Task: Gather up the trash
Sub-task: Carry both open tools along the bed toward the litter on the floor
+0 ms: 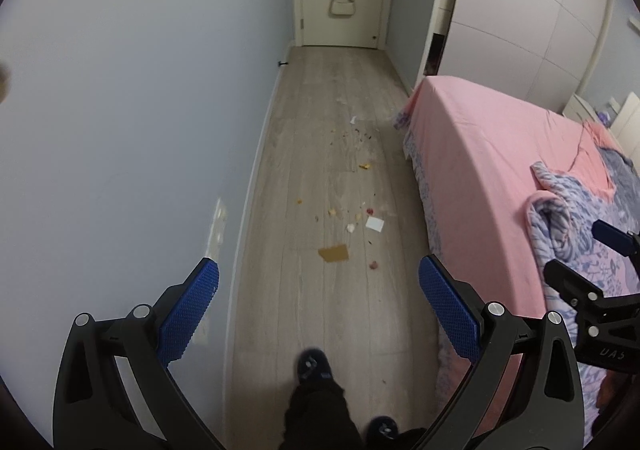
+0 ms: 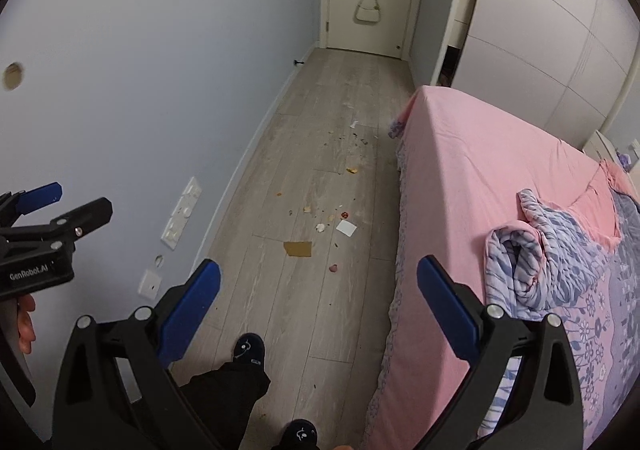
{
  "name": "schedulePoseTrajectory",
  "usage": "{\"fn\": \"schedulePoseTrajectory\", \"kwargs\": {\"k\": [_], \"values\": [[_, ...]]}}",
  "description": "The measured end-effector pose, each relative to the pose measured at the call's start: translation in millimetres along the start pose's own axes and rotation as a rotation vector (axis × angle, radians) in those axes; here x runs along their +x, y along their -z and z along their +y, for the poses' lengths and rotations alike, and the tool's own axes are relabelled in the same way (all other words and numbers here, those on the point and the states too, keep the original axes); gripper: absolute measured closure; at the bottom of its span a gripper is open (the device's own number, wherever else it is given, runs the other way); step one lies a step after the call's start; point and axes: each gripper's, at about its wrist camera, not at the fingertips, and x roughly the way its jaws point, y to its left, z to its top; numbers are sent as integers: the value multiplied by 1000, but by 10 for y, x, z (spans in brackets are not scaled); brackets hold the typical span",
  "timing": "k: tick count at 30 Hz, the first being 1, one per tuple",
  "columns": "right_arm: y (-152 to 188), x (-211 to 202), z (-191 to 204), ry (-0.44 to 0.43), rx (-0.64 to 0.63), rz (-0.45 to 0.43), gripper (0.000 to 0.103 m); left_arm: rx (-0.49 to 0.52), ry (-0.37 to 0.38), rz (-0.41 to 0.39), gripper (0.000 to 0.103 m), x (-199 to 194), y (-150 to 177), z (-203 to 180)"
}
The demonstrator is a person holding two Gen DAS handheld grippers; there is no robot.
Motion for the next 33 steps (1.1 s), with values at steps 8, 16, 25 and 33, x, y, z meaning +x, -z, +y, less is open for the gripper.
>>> {"fn": "schedulePoseTrajectory", "kwargs": {"k": [8, 16, 25, 33], "values": [[-740, 485, 18, 68, 103, 35, 7, 184, 55, 14, 6, 826, -991, 130], [-1333, 1098, -191, 93, 123, 53, 7, 188, 115, 81, 6, 1638, -1704, 116], [-1918, 2306, -414, 2, 113, 113, 7, 282, 66, 119, 6, 2734, -2312, -191], [-2020, 3191, -464, -1, 129, 185, 7, 304, 86, 178, 6, 3759, -2566, -333]]}}
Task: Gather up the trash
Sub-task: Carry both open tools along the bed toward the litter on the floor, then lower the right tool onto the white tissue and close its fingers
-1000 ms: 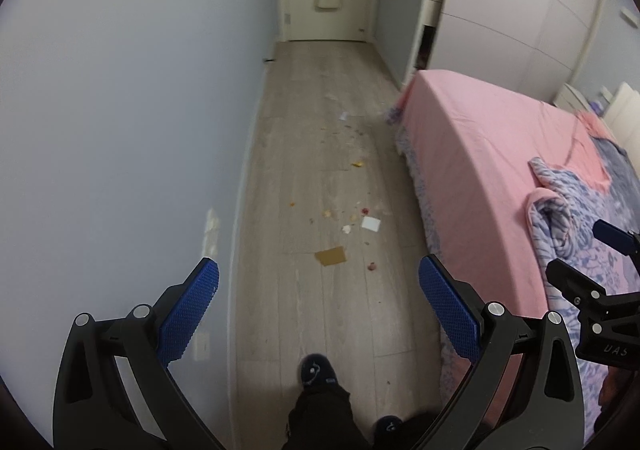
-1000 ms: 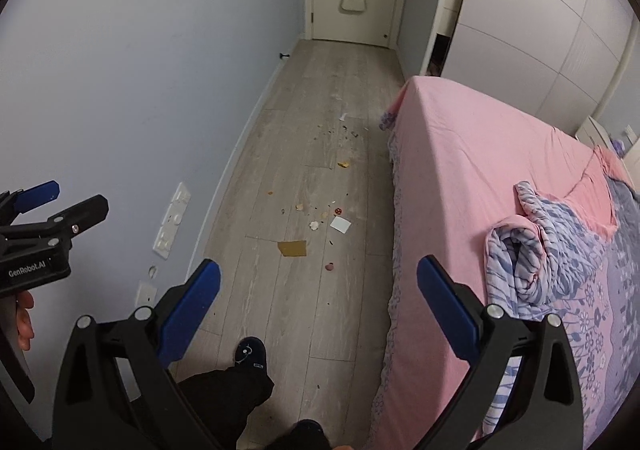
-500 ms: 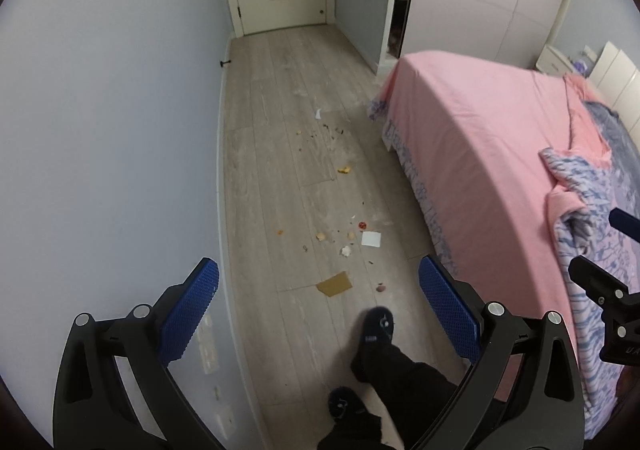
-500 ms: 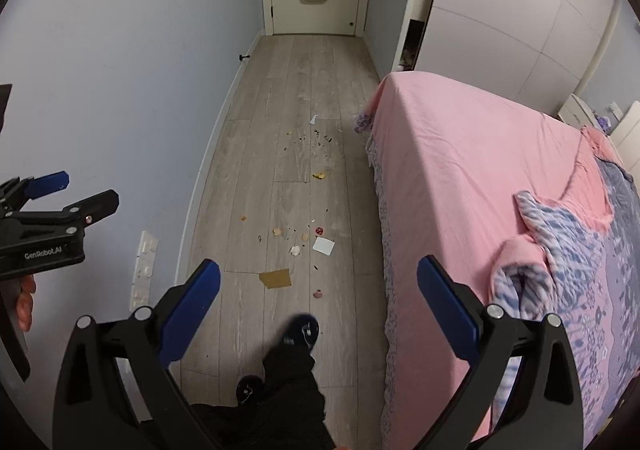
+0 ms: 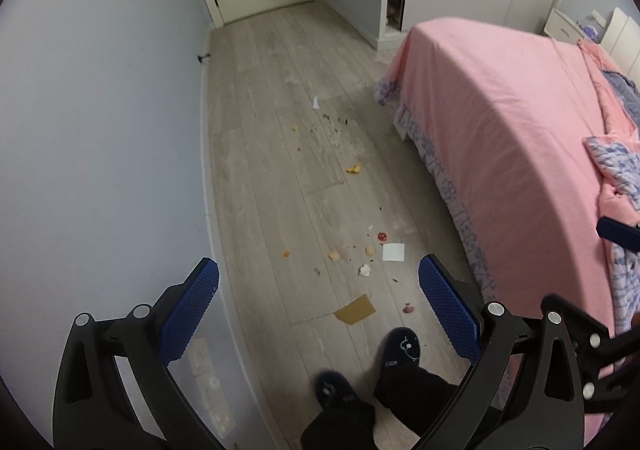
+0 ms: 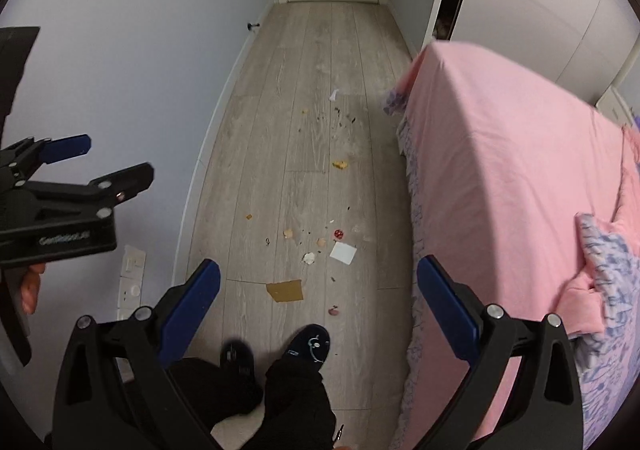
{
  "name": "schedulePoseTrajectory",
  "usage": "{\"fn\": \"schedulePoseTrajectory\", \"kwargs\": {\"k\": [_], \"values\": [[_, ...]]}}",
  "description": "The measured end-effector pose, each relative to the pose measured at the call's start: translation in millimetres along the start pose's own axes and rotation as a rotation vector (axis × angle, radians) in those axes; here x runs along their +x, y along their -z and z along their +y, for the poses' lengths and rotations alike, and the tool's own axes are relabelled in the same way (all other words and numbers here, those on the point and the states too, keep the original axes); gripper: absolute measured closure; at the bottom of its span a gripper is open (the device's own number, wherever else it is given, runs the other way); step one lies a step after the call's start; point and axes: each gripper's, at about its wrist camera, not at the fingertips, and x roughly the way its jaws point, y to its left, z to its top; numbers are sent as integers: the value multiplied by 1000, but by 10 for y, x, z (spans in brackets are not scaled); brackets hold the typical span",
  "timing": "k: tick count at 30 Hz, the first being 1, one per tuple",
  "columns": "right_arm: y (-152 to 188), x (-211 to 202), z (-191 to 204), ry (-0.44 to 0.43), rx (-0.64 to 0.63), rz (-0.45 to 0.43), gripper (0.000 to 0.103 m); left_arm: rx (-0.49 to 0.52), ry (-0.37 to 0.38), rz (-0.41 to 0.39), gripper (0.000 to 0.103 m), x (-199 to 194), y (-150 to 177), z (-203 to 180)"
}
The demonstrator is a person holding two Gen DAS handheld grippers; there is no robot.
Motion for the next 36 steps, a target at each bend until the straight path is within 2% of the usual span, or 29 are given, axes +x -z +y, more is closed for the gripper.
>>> {"fn": "schedulePoseTrajectory", "kwargs": {"k": [3, 6, 12, 15, 18, 24, 32, 36], "values": [[36, 491, 0, -20, 26, 6, 7, -43, 54, 55, 6, 561, -20, 126], [138, 1053, -31, 5, 50, 39, 7, -67, 88, 87, 6, 1179, 87, 234], [372, 2353, 27, 11, 61, 61, 7, 36, 92, 114, 6, 2388, 512, 182], [449, 2895, 77, 7, 22, 59, 7, 75, 86, 131, 6, 2964, 703, 144], [528, 3298, 99, 16, -28, 57, 7, 132, 65, 121, 6, 3376, 820, 82], [659, 3951, 83, -5, -62, 56, 7, 169, 87, 91, 6, 3949, 957, -10], [902, 4536, 30, -71, -113, 33, 7, 184, 123, 85, 6, 4590, 1296, -157], [974, 4869, 18, -88, -160, 27, 7, 227, 152, 72, 6, 4887, 1453, -238]]}}
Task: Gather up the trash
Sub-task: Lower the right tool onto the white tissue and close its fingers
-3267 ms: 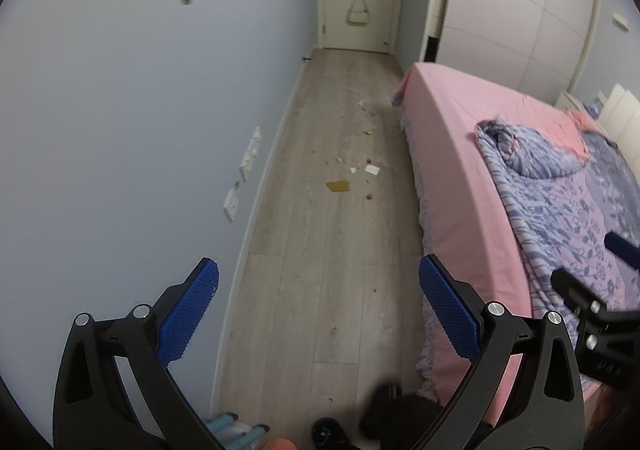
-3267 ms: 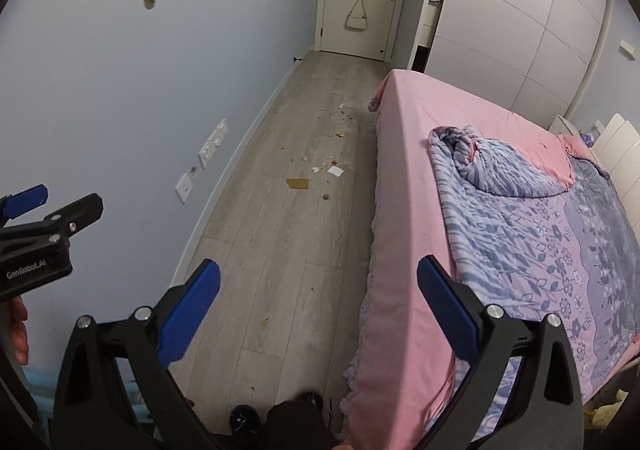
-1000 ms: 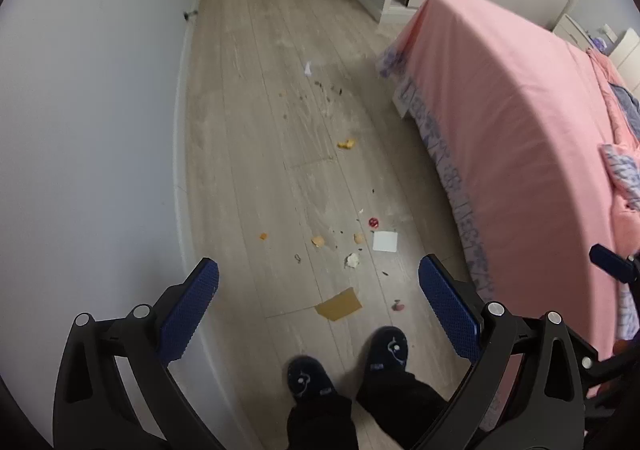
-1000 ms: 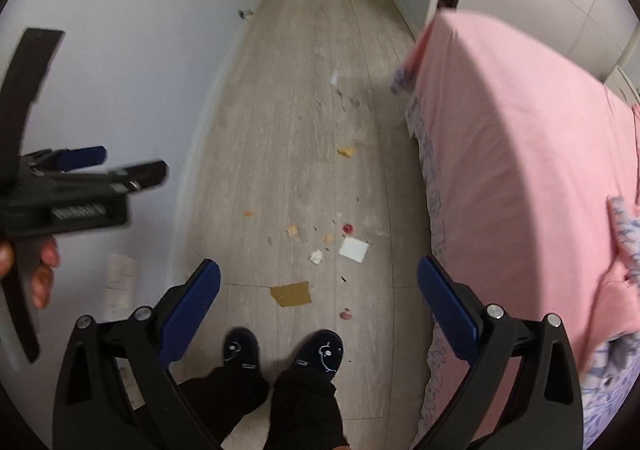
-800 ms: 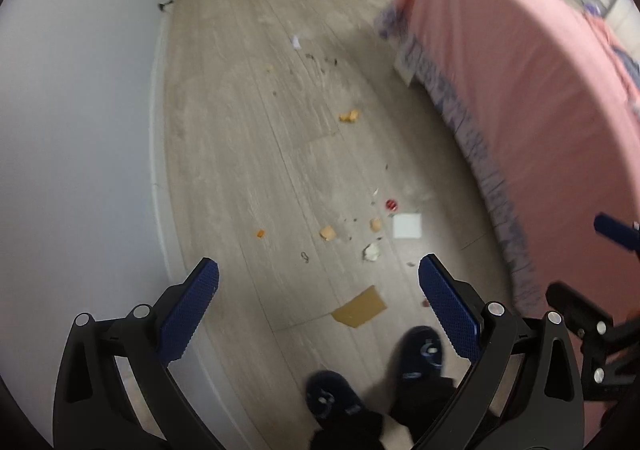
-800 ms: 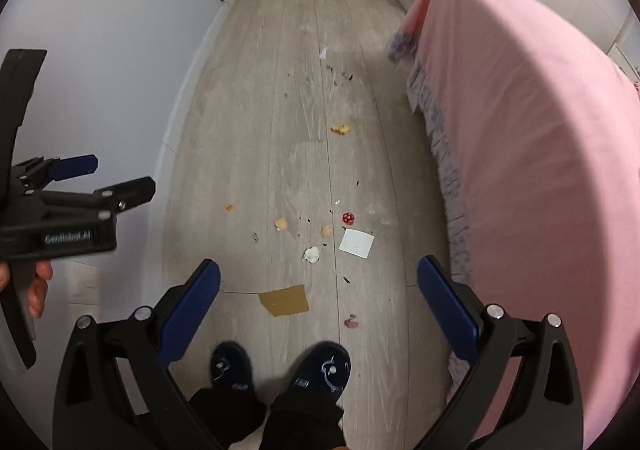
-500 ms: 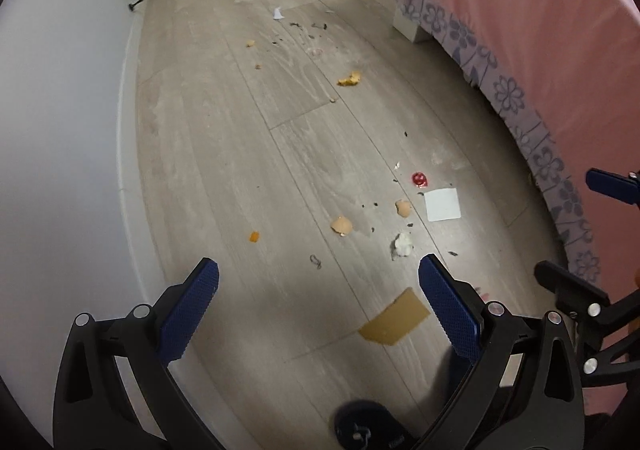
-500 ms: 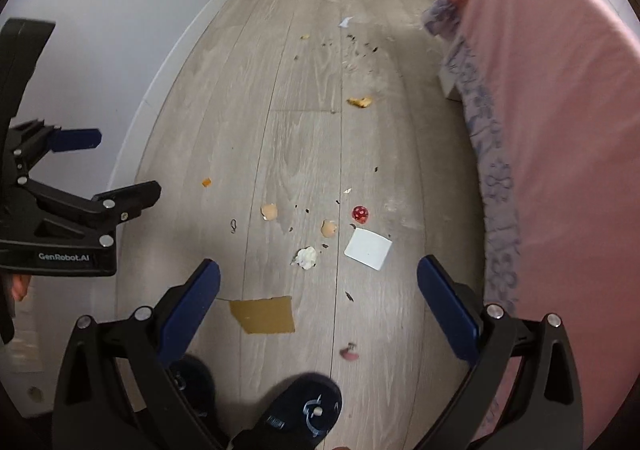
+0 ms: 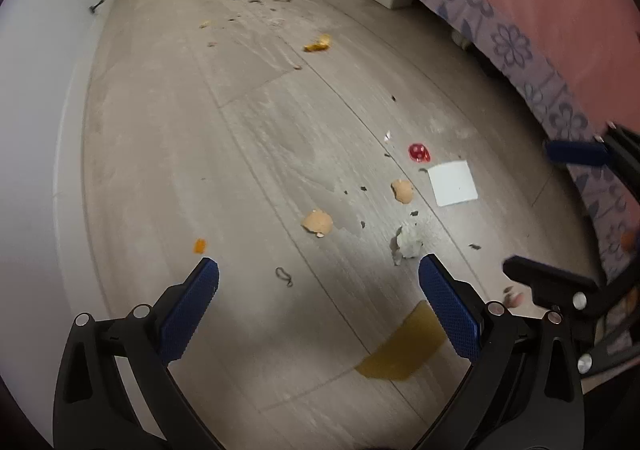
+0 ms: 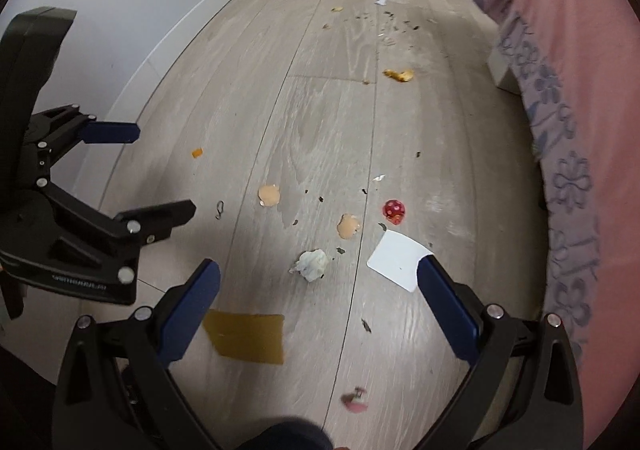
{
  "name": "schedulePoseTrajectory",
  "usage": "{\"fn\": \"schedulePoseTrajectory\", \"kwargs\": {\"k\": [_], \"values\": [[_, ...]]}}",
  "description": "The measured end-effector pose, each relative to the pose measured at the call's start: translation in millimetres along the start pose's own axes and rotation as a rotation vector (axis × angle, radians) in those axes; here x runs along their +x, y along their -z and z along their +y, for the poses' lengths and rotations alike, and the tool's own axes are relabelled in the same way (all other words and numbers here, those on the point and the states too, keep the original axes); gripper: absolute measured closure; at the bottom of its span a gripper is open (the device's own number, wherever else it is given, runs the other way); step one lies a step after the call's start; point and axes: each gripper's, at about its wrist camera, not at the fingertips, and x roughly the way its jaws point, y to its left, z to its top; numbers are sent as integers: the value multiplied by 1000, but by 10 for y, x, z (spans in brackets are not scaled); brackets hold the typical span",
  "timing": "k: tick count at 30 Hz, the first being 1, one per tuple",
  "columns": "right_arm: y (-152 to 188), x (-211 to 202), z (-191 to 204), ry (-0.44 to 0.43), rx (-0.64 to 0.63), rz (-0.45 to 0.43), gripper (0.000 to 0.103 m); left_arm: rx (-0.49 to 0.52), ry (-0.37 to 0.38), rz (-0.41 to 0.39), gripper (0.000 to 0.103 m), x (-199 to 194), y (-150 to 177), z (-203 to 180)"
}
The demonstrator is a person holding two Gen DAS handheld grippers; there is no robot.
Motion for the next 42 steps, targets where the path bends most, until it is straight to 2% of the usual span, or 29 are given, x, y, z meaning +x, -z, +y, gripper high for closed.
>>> {"fn": "schedulePoseTrajectory", "kwargs": {"k": [6, 11, 16, 29, 31, 32, 37, 39, 42], "values": [[65, 572, -36, -27, -79, -22, 7, 65, -3, -52, 6, 498, 83, 25], [125, 975, -13, -36, -149, -2, 7, 113, 4, -96, 6, 838, 83, 33], [164, 1170, 6, -87, -145, 22, 7, 151, 14, -106, 6, 1014, 61, 95], [232, 1442, 139, -99, -123, 65, 8, 158, 46, -91, 6, 1229, -9, 99], [256, 1477, 207, -90, -160, 64, 17, 154, 38, -88, 6, 1260, -21, 123], [265, 1492, 224, -92, -169, 65, 25, 149, 41, -88, 6, 1265, -27, 138], [296, 1512, 261, -96, -177, 67, 26, 130, 52, -85, 6, 1277, -48, 176], [316, 1517, 287, -95, -185, 76, 36, 126, 52, -84, 6, 1283, -49, 178], [342, 1543, 302, -89, -187, 95, 43, 123, 49, -86, 6, 1290, -52, 175]]}}
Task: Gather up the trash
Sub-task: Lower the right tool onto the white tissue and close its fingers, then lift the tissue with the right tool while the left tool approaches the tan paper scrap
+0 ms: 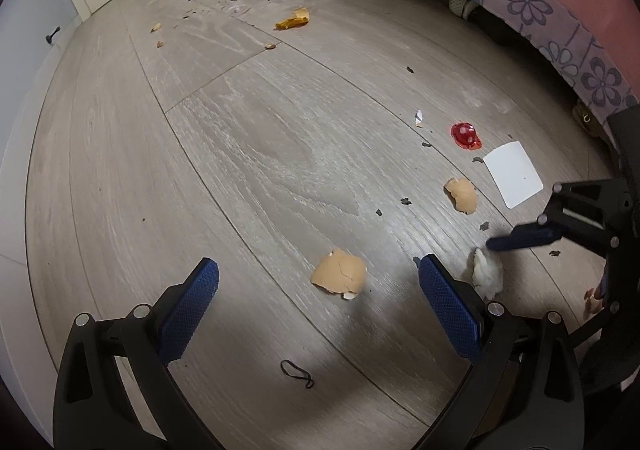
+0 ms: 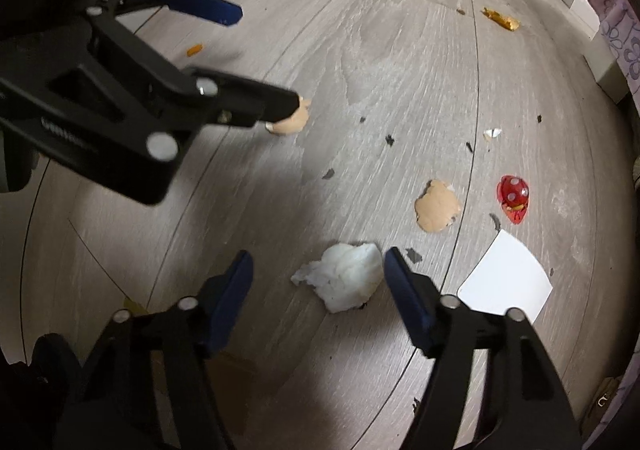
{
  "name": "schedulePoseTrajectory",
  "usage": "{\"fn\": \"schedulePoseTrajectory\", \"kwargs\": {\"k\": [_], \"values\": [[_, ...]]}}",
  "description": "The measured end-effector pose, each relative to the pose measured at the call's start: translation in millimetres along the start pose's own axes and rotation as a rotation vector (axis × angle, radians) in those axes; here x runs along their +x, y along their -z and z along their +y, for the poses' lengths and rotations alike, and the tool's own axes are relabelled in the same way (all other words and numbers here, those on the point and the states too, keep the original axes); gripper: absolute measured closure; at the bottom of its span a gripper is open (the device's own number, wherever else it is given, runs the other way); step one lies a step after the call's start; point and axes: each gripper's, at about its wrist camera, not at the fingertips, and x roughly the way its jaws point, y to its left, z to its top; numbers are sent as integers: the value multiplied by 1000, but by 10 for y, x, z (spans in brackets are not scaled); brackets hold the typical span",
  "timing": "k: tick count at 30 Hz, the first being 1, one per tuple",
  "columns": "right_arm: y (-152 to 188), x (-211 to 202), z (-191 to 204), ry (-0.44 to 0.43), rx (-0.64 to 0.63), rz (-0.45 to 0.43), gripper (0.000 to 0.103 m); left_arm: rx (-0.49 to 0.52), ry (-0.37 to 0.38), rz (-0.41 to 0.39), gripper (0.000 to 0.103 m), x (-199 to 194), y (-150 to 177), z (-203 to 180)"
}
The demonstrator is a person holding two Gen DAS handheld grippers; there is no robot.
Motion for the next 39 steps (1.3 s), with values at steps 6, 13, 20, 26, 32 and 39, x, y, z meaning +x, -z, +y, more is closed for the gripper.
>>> {"fn": "schedulePoseTrajectory", "kwargs": {"k": [6, 13, 20, 26, 32, 39], "values": [[42, -3, 42, 11, -15, -4, 46, 6, -24, -4, 6, 0, 15, 28], [96, -9, 70, 27, -18, -18, 54, -23, -26, -18, 6, -28, -31, 79], [49, 19, -42, 36, -16, -27, 63, -15, -26, -21, 6, -20, -58, 41], [61, 19, -96, 51, -25, -44, 71, -23, -34, -14, 6, -13, -71, 58], [130, -11, -67, 59, -39, -60, 76, -22, -37, -14, 6, -1, -86, 51], [151, -34, -65, 54, -47, -64, 78, -26, -42, -13, 6, 6, -86, 68]]}}
